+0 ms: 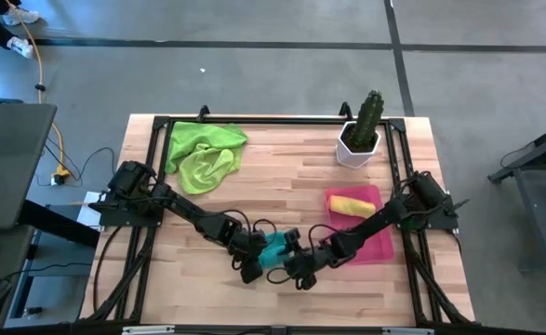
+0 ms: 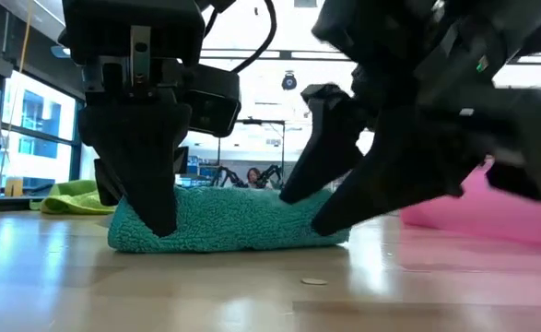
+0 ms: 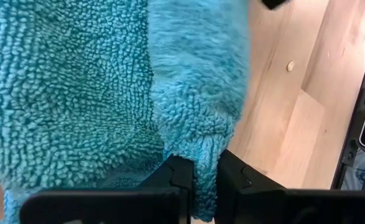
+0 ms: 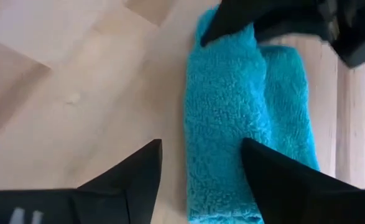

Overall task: Roll microfiber towels into tight, uniform cylinder then place into a basket
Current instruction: Roll the blue microfiber towel

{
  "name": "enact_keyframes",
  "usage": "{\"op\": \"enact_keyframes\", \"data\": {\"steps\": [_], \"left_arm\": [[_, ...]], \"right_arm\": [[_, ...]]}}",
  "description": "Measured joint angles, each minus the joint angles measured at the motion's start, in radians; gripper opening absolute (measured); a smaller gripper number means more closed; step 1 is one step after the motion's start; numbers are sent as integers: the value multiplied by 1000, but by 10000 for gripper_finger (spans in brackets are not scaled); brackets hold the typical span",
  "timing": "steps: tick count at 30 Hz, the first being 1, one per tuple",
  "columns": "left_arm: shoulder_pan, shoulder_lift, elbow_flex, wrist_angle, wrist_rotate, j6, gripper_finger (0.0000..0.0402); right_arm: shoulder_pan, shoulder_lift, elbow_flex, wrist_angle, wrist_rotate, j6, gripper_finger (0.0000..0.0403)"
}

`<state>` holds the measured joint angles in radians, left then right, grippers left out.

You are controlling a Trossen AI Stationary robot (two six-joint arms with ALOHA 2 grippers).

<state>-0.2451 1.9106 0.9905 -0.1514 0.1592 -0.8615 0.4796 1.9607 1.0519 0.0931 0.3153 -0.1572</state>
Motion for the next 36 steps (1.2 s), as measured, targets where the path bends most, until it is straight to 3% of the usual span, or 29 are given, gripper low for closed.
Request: {"op": "enact_keyframes", "data": {"steps": [9, 13, 17, 23, 25, 29, 36], "left_arm": [[1, 1, -1, 21, -4, 3, 17], [4, -9, -3, 64, 74, 44, 26], [3, -25, -5, 69, 77, 31, 54], [10, -28, -3, 50, 95, 86, 108], [20, -32, -1, 26, 100, 125, 123], [52, -58, -1, -57, 120, 214, 138], [111, -151, -3, -245, 61, 371, 119]], "right_arm": [[-25, 52, 4, 7, 18, 7, 203], [-32, 53, 5, -18, 24, 76, 192], [-50, 54, 6, -62, -18, 172, 144], [-57, 54, 5, -77, -39, 250, 27], [-62, 54, 4, -79, -76, 254, 11], [-95, 51, 4, -89, -178, 291, 18], [-202, 43, 4, -94, -439, 360, 5]]}}
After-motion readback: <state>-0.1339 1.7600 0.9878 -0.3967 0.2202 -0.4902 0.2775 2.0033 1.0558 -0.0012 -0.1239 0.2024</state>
